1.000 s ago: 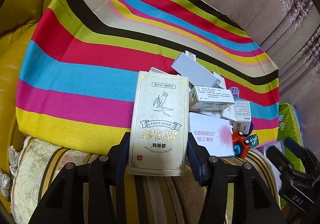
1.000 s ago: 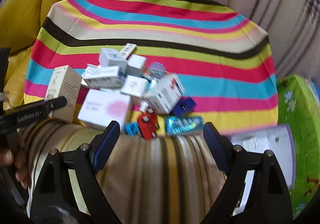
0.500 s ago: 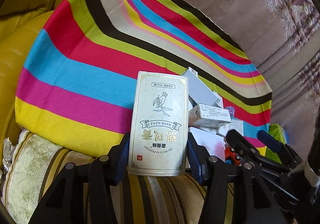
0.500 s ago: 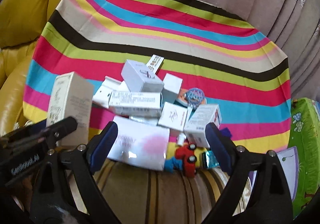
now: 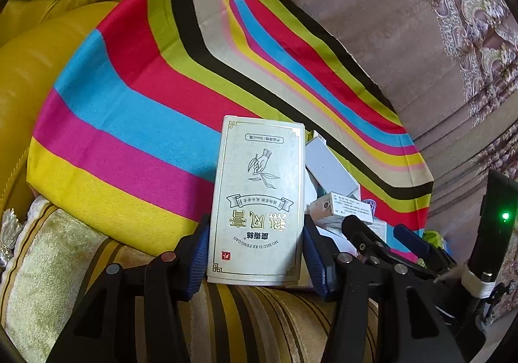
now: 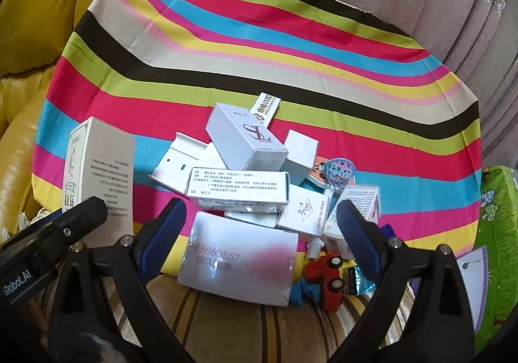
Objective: Organize rigid objects
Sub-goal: 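Grasp the long white printed box with the right gripper while the left holds the cream box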
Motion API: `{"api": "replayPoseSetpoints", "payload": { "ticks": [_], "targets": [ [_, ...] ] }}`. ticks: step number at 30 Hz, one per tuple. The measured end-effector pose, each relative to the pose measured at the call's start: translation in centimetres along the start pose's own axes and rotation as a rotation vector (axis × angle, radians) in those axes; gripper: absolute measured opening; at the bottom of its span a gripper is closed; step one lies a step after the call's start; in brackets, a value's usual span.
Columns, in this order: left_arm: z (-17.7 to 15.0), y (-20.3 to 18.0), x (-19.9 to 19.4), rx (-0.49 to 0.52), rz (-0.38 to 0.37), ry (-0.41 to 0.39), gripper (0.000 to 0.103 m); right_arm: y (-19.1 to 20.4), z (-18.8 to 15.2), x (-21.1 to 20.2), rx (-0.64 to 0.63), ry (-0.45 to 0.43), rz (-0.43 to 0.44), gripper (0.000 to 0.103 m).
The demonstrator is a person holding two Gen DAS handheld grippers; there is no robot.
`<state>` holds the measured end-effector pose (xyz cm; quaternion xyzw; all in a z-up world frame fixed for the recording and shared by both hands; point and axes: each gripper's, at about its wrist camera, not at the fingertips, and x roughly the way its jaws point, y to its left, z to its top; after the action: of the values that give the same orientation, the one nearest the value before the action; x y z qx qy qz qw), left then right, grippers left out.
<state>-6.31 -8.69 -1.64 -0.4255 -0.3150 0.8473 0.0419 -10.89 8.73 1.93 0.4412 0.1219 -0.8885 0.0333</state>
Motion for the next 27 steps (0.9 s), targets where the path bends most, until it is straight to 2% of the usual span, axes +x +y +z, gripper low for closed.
{"api": "replayPoseSetpoints", "payload": {
  "ticks": [7, 19, 27],
  "targets": [
    [0.4, 0.5, -0.5, -0.036, -0.033, -0.047, 0.053, 0.4, 0.4, 0.9, -0.001, 0.017, -0.007, 0.096],
    [0.2, 0.9, -0.7, -0.035, -0.04, -0.035, 0.053, 1.0, 1.0, 2.2, -0.003, 0.048, -0.038, 0.097],
    [0.2, 1.0, -0.8, -0.035, -0.042, -0.035, 0.053, 1.1, 1.3, 2.4, 0.013, 0.051, -0.023, 0.097]
  ]
}}
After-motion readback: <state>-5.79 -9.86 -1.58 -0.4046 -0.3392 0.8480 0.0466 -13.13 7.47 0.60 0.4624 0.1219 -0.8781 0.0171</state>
